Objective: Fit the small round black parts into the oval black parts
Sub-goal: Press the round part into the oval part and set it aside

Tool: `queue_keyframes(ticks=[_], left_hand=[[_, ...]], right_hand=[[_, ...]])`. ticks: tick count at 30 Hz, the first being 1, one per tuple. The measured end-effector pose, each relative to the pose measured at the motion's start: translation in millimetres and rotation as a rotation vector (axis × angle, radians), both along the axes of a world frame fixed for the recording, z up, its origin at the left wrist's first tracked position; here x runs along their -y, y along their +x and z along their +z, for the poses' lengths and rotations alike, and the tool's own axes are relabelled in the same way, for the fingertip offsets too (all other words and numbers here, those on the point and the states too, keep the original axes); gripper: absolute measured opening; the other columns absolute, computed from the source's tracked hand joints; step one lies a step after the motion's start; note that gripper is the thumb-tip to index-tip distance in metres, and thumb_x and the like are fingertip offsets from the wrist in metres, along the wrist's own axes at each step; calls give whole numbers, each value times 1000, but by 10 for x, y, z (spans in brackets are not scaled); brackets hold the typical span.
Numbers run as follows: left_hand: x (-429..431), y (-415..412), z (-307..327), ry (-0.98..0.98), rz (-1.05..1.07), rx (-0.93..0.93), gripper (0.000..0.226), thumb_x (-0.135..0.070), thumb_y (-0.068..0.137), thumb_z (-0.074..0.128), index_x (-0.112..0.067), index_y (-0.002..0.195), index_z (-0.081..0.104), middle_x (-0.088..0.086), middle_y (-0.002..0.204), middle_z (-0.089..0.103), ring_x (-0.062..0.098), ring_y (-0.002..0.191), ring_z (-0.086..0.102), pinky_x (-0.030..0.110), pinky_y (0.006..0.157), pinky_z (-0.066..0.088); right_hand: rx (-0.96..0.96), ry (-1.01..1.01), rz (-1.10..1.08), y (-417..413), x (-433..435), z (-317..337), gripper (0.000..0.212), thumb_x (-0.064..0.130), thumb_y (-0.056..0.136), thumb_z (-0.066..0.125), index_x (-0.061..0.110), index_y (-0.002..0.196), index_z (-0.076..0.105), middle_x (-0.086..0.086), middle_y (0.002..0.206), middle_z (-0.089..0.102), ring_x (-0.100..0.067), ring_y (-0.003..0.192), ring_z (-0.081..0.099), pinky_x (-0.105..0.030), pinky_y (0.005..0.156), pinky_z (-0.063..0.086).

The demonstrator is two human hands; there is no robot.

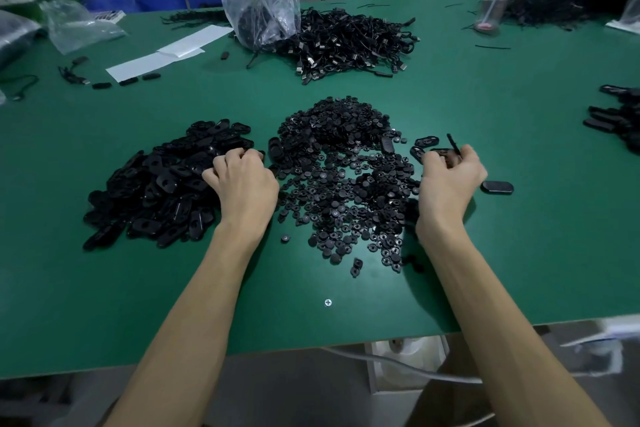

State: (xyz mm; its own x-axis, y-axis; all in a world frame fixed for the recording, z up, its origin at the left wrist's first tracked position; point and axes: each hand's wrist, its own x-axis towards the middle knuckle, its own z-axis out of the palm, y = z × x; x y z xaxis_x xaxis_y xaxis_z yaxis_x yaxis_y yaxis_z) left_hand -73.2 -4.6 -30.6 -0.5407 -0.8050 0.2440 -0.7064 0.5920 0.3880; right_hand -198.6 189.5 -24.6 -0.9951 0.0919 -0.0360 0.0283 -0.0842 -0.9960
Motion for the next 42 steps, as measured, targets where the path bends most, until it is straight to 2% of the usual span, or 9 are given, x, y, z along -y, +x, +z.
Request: queue_keyframes(ticks=[3,5,11,17,27,34,37,39,42], left_hand=[[0,5,-4,10,12,8,36,-3,99,48,-7,130,66,16,151,51,36,138,36,52,112,22],[-6,3,-1,4,15,17,34,-2,98,49,-5,126,67,16,150,52,36,137,37,52,111,23],[-16,-3,28,28,39,15,13,-4,99,47,-6,91,57,19,136,56,38,128,40,52,108,25],[3,-9,-7,-34,41,44,27,-8,103,48,-4,125,64,18,135,58,37,130,39,50,106,24],[42,-11,-19,-100,43,-34,17,-16,104,60,-12,120,63,9,119,63,31,121,48,47,103,26],[39,2,-4,-108,-13,-158,26,-6,104,56,-16,126,64,8,122,59,27,120,48,44,103,26],[-2,-24,63,55,-176,-402,24,-6,104,56,-12,125,66,4,118,56,20,111,57,42,107,42],[-57,-39,114,306,-307,-557,23,-4,104,57,-11,125,66,2,111,62,12,95,66,33,91,55],[-161,-51,149,764,-512,-721,30,0,103,58,-14,129,64,1,95,69,12,82,69,24,73,56]], right_hand=[[-52,110,77,19,-10,-7,75,12,100,55,9,164,15,-1,166,15,-19,146,40,-24,112,36],[-108,183,110,28,-18,-5,73,11,99,55,11,163,20,2,169,11,-19,148,37,-23,110,36],[-285,356,234,84,-33,10,36,13,93,66,20,128,68,5,131,64,-10,129,53,-26,114,36],[-422,791,521,128,57,-52,41,28,92,76,14,130,70,-1,139,63,-20,134,50,-40,114,40],[-430,761,493,151,71,-61,7,22,93,75,19,99,78,0,113,69,-20,116,54,-37,97,45],[-487,633,413,191,62,-31,7,19,98,68,18,98,75,9,98,67,-7,99,56,-13,80,35],[-472,586,411,209,67,-17,8,15,99,65,18,100,73,6,97,71,-8,95,63,-20,83,44],[-467,589,414,210,71,-12,9,13,98,65,19,99,73,6,94,71,-9,92,64,-23,83,47],[-467,596,423,213,69,-3,11,13,97,66,20,99,73,6,92,70,-12,94,63,-27,83,47]])
